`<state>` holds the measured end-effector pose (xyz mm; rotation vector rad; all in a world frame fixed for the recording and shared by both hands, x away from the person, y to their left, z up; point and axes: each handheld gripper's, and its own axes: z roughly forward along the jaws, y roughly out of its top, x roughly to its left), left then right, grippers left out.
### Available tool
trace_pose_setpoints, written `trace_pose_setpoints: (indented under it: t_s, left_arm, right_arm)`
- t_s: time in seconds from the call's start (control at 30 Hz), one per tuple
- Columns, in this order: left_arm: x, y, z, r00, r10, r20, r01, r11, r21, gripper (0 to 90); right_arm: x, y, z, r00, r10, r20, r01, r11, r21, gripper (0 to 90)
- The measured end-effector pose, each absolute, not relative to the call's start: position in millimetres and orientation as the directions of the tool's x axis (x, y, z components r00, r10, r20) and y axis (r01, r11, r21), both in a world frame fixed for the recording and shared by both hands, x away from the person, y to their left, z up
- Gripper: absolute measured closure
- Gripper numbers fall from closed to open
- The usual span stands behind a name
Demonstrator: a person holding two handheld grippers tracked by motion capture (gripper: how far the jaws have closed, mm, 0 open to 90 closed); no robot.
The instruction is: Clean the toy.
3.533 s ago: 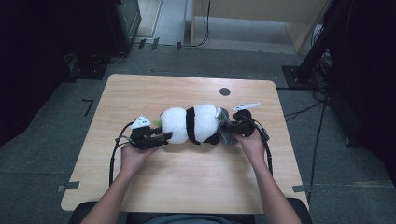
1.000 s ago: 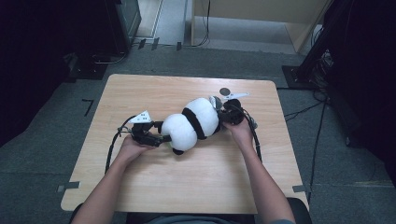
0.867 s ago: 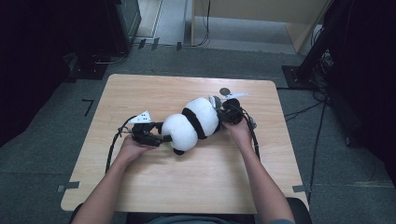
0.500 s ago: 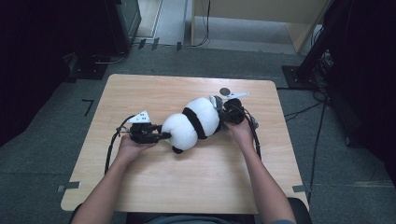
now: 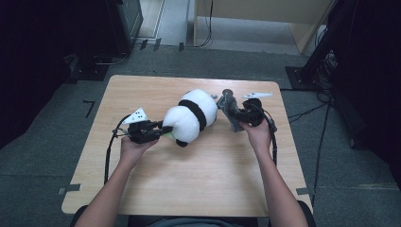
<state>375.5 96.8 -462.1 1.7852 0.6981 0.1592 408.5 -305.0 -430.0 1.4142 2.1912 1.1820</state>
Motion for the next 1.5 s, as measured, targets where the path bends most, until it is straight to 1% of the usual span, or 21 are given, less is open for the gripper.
trace_pose_setpoints:
  t_s: [0.13, 0.27, 0.4, 0.57, 0.67, 0.73, 0.87, 1.0, 1.2, 1.3, 1.4, 1.5]
  left_arm:
    - [372, 97, -461, 0.773, 0.583, -0.249, 0.385, -0.12, 0.915, 66.3]
    - [369, 94, -460, 0.739, 0.628, -0.246, 0.388, -0.098, 0.916, 66.2]
    - [366, 92, -459, 0.721, 0.642, -0.262, 0.396, -0.07, 0.916, 66.2]
    - [361, 87, -458, 0.714, 0.653, -0.253, 0.384, -0.063, 0.921, 66.4]
    - [358, 84, -456, 0.71, 0.657, -0.253, 0.376, -0.05, 0.925, 66.3]
    - [356, 84, -453, 0.712, 0.66, -0.238, 0.357, -0.049, 0.933, 66.4]
    - [354, 88, -450, 0.695, 0.673, -0.253, 0.355, -0.016, 0.935, 66.8]
    - [353, 88, -448, 0.683, 0.686, -0.252, 0.345, 0.0, 0.938, 66.8]
    - [352, 88, -446, 0.677, 0.68, -0.281, 0.352, 0.036, 0.935, 66.8]
    - [353, 88, -446, 0.674, 0.682, -0.283, 0.356, 0.035, 0.934, 67.0]
    - [353, 88, -446, 0.666, 0.686, -0.293, 0.367, 0.041, 0.929, 67.0]
    - [353, 89, -445, 0.661, 0.687, -0.3, 0.368, 0.051, 0.928, 67.1]
  right_arm:
    - [394, -294, -418, -0.511, 0.831, 0.217, 0.611, 0.174, 0.772, 76.1]
    - [381, -277, -411, -0.561, 0.798, 0.22, 0.592, 0.201, 0.781, 76.2]
    - [370, -257, -403, -0.607, 0.76, 0.234, 0.57, 0.211, 0.794, 76.0]
    - [366, -226, -398, -0.658, 0.719, 0.223, 0.552, 0.26, 0.792, 75.9]
    - [363, -209, -391, -0.688, 0.687, 0.234, 0.535, 0.262, 0.803, 75.9]
    - [360, -198, -386, -0.705, 0.671, 0.229, 0.523, 0.273, 0.808, 75.8]
    - [353, -178, -379, -0.726, 0.657, 0.2, 0.495, 0.298, 0.816, 75.9]
    - [346, -165, -375, -0.756, 0.617, 0.217, 0.492, 0.319, 0.81, 76.1]
    - [337, -141, -384, -0.794, 0.583, 0.17, 0.459, 0.393, 0.797, 76.3]
    - [333, -133, -398, -0.817, 0.568, 0.095, 0.403, 0.446, 0.799, 76.4]
    - [333, -133, -406, -0.821, 0.566, 0.081, 0.39, 0.452, 0.802, 76.6]
    - [335, -134, -414, -0.822, 0.563, 0.087, 0.399, 0.46, 0.793, 77.0]
